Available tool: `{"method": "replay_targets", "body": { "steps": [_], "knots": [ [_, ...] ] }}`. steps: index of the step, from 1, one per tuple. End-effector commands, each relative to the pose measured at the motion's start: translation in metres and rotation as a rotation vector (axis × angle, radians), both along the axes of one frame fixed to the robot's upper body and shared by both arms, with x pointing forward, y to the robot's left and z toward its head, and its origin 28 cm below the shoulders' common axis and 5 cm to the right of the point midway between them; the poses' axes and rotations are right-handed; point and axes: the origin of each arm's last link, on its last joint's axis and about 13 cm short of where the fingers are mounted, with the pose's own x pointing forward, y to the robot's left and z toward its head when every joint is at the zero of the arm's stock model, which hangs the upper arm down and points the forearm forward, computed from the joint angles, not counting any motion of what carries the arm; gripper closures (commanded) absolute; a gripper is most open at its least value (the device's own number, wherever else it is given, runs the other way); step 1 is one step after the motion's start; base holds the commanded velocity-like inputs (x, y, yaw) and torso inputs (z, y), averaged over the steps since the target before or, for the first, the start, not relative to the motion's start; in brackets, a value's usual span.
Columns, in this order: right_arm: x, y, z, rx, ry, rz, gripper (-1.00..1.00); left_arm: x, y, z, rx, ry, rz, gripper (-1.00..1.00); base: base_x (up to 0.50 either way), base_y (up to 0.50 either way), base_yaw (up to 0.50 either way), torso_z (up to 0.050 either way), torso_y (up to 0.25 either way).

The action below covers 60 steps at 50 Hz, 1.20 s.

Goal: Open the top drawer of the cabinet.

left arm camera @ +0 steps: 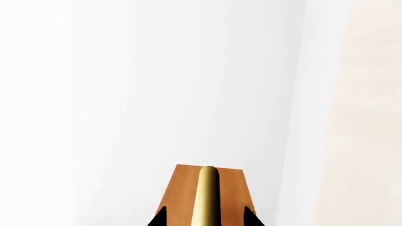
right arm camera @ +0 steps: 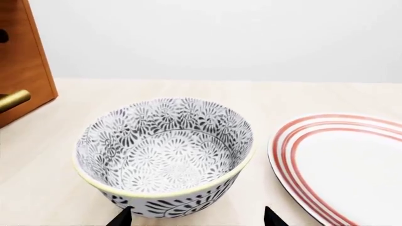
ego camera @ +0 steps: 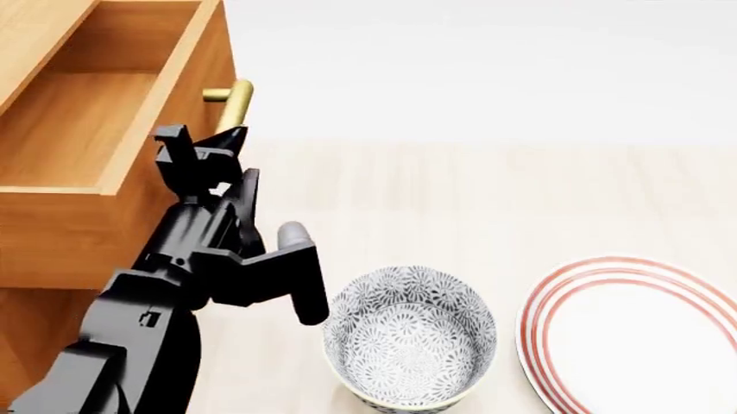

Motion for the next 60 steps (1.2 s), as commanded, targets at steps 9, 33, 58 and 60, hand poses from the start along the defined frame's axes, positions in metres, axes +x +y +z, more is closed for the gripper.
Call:
{"method": "replay_targets", "body": {
  "steps": [9, 33, 58, 60],
  "knots": [
    [0.001, 0.0, 0.0, 0.001, 0.006, 0.0, -1.0, -0.017, -0.031, 0.011, -0.188, -0.021, -0.143, -1.0, 0.0, 0.0, 0.0, 0.0, 0.0],
    [0.0, 0.0, 0.001, 0.004, 0.009, -0.003, -1.0, -0.045, -0.044, 0.09, -0.779, -0.047, -0.194, -1.0, 0.0, 0.0, 0.0, 0.0, 0.0],
    [-0.003, 0.002, -0.001, -0.009, 0.023, 0.022, -1.0, -0.041, -0.022, 0.105, -1.108, 0.11, -0.104, -1.0, 0.0, 0.0, 0.0, 0.0, 0.0],
    [-0.004, 0.002, -0.001, -0.009, 0.022, 0.022, -1.0, -0.039, -0.021, 0.104, -1.117, 0.116, -0.095, -1.0, 0.0, 0.0, 0.0, 0.0, 0.0]
  ]
}}
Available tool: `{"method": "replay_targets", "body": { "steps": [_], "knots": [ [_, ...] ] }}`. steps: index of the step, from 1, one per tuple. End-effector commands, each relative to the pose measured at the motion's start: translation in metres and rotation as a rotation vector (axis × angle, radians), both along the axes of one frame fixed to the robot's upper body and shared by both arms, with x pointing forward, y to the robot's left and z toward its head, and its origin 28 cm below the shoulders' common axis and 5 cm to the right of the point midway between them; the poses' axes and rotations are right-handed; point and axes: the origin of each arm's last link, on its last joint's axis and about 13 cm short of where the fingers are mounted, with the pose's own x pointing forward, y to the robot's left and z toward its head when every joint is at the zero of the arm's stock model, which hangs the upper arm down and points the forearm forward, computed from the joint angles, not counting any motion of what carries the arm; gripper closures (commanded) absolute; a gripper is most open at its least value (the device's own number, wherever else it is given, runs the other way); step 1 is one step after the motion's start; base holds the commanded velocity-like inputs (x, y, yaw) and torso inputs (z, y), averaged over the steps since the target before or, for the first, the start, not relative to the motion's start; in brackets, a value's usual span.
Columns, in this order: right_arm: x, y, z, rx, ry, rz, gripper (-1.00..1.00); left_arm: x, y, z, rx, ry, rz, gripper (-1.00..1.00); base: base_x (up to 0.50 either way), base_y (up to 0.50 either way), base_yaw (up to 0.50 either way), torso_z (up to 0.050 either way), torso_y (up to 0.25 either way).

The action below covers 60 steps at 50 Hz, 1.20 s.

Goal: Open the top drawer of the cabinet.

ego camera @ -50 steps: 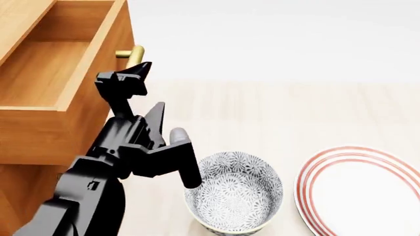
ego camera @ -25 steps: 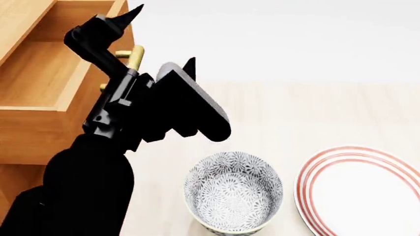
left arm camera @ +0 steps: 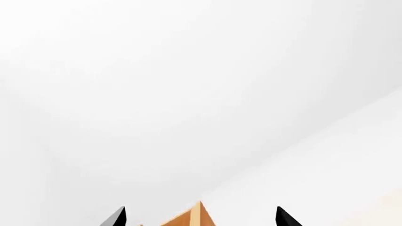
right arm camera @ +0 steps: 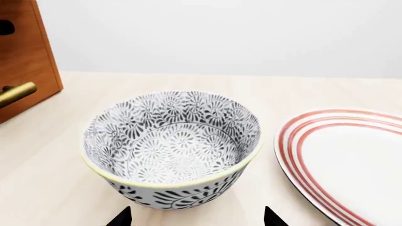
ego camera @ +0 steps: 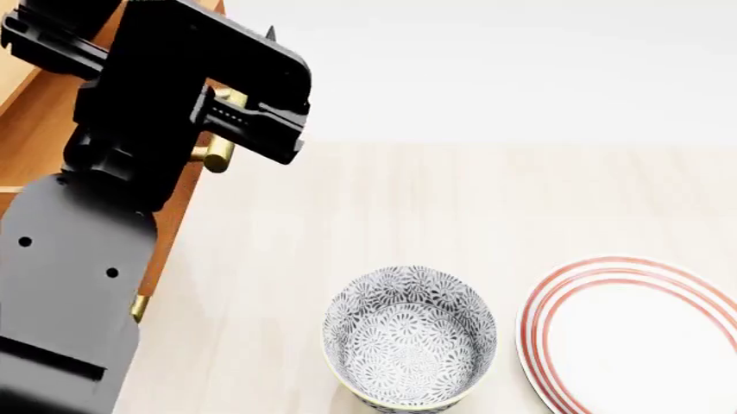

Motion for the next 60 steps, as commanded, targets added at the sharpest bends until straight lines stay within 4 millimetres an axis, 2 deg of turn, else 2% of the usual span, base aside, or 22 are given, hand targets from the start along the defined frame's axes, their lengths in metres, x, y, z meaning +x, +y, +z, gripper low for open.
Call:
{"method": "replay_targets", "body": {
  "steps": [1, 20, 29, 35, 38, 45, 53, 60],
  "knots": [
    [-0.001, 0.001, 0.0, -0.003, 0.001, 0.006, -1.0, 0.002, 0.004, 0.003, -0.138, 0.105, -0.028, -1.0, 0.0, 0.0, 0.0, 0.0, 0.0],
    [0.0, 0.0, -0.001, -0.004, 0.001, 0.005, -1.0, 0.029, 0.023, 0.007, -0.227, 0.115, 0.103, -1.0, 0.0, 0.0, 0.0, 0.0, 0.0],
    [0.001, 0.0, 0.001, -0.004, -0.003, -0.002, -1.0, 0.039, 0.026, 0.006, -0.225, 0.117, 0.131, -1.0, 0.0, 0.0, 0.0, 0.0, 0.0],
    [0.002, 0.0, 0.001, -0.005, -0.007, -0.003, -1.0, 0.039, 0.022, 0.008, -0.241, 0.128, 0.117, -1.0, 0.0, 0.0, 0.0, 0.0, 0.0],
    [0.001, 0.0, 0.002, -0.005, -0.009, -0.004, -1.0, 0.038, 0.02, 0.009, -0.268, 0.157, 0.103, -1.0, 0.0, 0.0, 0.0, 0.0, 0.0],
    [0.001, 0.0, 0.002, -0.006, -0.009, -0.003, -1.0, 0.041, 0.022, 0.02, -0.46, 0.258, 0.085, -1.0, 0.0, 0.0, 0.0, 0.0, 0.0],
    [0.001, 0.0, 0.001, -0.007, -0.01, -0.002, -1.0, 0.049, 0.026, 0.017, -0.49, 0.284, 0.131, -1.0, 0.0, 0.0, 0.0, 0.0, 0.0],
    [0.001, 0.0, 0.001, -0.007, -0.008, 0.0, -1.0, 0.051, 0.025, 0.004, -0.448, 0.315, 0.127, -1.0, 0.0, 0.0, 0.0, 0.0, 0.0]
  ]
}}
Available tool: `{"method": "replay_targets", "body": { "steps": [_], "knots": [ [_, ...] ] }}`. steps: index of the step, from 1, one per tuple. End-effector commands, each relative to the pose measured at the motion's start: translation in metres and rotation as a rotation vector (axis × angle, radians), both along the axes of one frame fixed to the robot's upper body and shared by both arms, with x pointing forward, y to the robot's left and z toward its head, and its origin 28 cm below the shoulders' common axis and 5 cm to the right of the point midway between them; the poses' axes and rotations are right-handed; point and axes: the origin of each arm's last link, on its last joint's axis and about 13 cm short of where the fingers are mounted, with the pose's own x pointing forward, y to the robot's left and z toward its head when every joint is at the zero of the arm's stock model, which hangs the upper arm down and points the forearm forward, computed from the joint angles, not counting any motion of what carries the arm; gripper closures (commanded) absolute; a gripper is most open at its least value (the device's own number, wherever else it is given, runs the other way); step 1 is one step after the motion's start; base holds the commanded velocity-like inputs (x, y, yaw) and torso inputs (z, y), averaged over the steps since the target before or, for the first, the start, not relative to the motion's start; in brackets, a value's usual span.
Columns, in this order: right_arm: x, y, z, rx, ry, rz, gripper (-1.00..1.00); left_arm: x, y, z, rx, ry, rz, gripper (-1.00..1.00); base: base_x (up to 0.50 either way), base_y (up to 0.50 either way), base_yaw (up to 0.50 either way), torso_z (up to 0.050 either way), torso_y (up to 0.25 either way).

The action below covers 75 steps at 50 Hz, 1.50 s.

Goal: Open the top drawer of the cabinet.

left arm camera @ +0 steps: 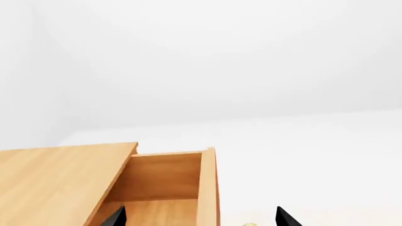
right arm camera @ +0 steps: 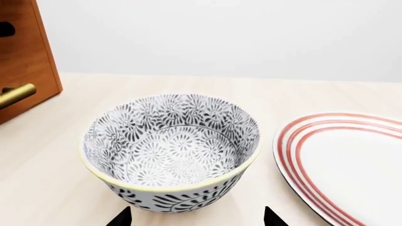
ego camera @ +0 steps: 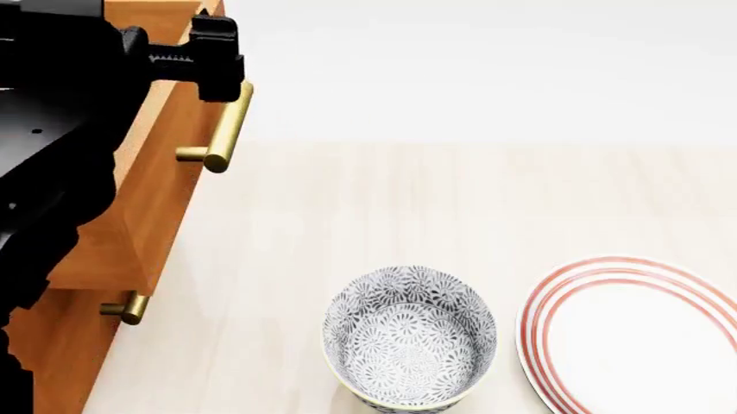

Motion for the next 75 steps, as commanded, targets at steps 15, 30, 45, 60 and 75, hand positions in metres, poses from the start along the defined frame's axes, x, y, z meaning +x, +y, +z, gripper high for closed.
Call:
{"method": "replay_targets", "body": {
  "steps": [15, 30, 45, 60, 75],
  "knots": [
    [0.0, 0.0, 0.0, 0.0, 0.003, 0.003, -1.0, 0.011, 0.0, -0.022, 0.044, 0.086, 0.007, -1.0, 0.0, 0.0, 0.0, 0.0, 0.0],
    [0.0, 0.0, -0.001, 0.0, 0.006, 0.005, -1.0, 0.015, 0.0, -0.001, -0.194, 0.21, 0.007, -1.0, 0.0, 0.0, 0.0, 0.0, 0.0],
    [-0.001, 0.0, -0.002, 0.001, 0.011, 0.005, -1.0, 0.016, -0.001, 0.015, -0.43, 0.298, -0.009, -1.0, 0.0, 0.0, 0.0, 0.0, 0.0],
    [0.0, 0.0, -0.003, -0.001, 0.016, 0.004, -1.0, 0.021, 0.0, 0.029, -0.555, 0.361, 0.036, -1.0, 0.0, 0.0, 0.0, 0.0, 0.0],
    [0.002, -0.001, -0.002, 0.004, 0.017, -0.003, -1.0, 0.028, 0.001, 0.029, -0.641, 0.43, 0.107, -1.0, 0.0, 0.0, 0.0, 0.0, 0.0]
  ]
}}
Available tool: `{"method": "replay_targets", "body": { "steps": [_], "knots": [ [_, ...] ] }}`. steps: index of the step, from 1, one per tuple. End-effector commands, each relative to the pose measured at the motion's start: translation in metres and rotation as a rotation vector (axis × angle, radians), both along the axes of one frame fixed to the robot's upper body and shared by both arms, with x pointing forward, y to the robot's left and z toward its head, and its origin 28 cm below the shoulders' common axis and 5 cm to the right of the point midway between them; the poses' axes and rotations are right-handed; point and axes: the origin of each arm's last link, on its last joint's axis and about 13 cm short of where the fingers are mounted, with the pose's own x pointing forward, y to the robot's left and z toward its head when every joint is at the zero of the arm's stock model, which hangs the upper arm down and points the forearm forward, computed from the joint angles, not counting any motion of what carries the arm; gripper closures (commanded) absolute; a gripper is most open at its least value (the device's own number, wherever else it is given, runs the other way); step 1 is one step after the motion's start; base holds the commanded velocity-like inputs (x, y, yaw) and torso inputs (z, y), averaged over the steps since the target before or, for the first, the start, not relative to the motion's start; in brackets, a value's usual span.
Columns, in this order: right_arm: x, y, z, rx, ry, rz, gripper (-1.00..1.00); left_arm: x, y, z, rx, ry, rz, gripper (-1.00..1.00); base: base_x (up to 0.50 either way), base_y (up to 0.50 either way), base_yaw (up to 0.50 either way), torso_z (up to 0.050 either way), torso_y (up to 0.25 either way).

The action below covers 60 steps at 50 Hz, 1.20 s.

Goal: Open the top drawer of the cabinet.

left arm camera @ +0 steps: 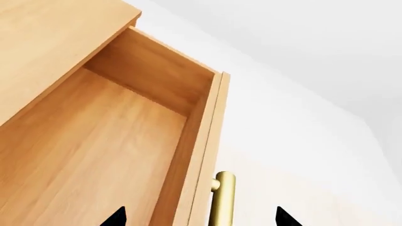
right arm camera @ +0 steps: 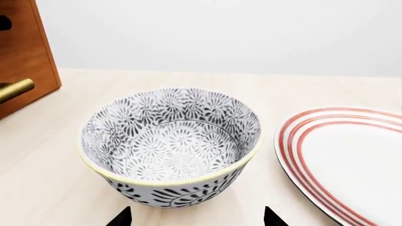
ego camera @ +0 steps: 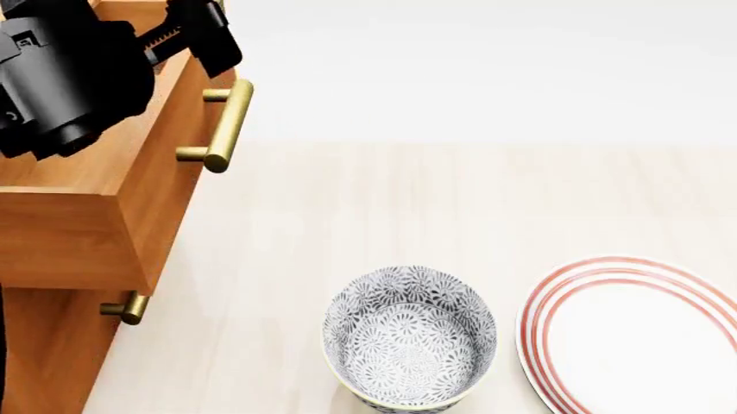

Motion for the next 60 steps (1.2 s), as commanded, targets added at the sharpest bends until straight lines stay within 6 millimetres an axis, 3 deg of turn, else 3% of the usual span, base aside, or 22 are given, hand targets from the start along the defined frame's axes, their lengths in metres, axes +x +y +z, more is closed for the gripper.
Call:
{"method": "replay_targets", "body": {
  "steps": [1, 34, 44, 60],
  "knots": [
    [0.001, 0.0, 0.001, 0.002, 0.0, -0.004, -1.0, 0.004, 0.0, 0.004, -0.058, 0.057, 0.033, -1.0, 0.0, 0.0, 0.0, 0.0, 0.0],
    [-0.001, 0.0, 0.0, 0.0, -0.002, 0.006, -1.0, -0.001, -0.017, 0.012, -0.142, 0.15, -0.105, -1.0, 0.0, 0.0, 0.0, 0.0, 0.0],
    [-0.001, -0.001, 0.0, 0.002, -0.002, 0.007, -1.0, -0.007, -0.03, 0.015, -0.171, 0.138, -0.242, -1.0, 0.0, 0.0, 0.0, 0.0, 0.0],
    [-0.001, -0.002, 0.001, 0.002, -0.005, 0.008, -1.0, -0.014, -0.046, 0.018, -0.208, 0.128, -0.322, -1.0, 0.0, 0.0, 0.0, 0.0, 0.0]
  ]
}}
